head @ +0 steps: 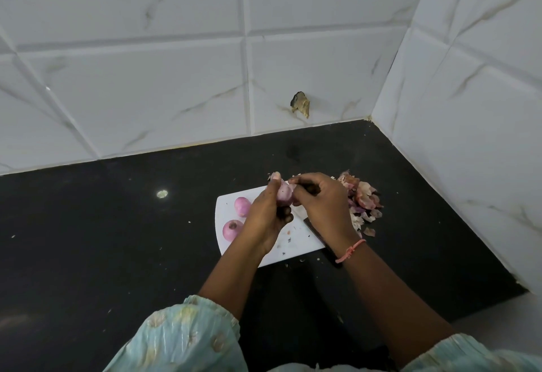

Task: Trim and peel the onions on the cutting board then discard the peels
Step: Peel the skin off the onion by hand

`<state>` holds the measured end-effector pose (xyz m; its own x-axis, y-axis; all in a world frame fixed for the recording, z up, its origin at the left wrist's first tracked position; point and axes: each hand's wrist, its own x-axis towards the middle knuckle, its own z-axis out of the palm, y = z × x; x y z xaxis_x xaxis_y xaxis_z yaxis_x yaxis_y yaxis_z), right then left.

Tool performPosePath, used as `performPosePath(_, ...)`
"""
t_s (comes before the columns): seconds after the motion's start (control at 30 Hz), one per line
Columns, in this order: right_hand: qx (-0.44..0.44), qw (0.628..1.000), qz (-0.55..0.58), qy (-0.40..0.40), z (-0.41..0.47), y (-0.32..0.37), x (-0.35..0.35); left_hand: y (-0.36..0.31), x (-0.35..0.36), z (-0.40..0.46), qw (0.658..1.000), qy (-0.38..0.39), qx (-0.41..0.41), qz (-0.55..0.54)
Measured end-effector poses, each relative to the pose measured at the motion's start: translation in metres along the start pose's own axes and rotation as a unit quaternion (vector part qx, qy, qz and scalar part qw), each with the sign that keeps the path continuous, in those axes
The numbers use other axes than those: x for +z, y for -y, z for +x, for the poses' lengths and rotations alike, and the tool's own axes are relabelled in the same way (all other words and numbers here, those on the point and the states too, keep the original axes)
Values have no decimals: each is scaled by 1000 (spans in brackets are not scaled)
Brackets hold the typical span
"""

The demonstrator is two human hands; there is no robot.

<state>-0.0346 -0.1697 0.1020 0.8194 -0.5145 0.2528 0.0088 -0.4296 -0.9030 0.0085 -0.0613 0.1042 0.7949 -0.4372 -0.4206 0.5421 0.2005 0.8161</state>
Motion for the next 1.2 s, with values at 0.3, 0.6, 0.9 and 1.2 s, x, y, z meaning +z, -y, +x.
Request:
performPosePath(0.3,63,967,-240,-65,22,-87,-40,-6,-4,2,996,9,-71,-60)
performPosePath(0.6,-89,992,-89,17,-5,-13,-10,-5,-1,4,986,35,-49,-153)
performPosePath(0.9,-41,999,4,-23,-13,14,6,-12,7,-16,992,46,21,-113)
performPosePath(1.2,-34,999,-5,-39,-14,18,9,-7,7,-12,991,43,49,-117)
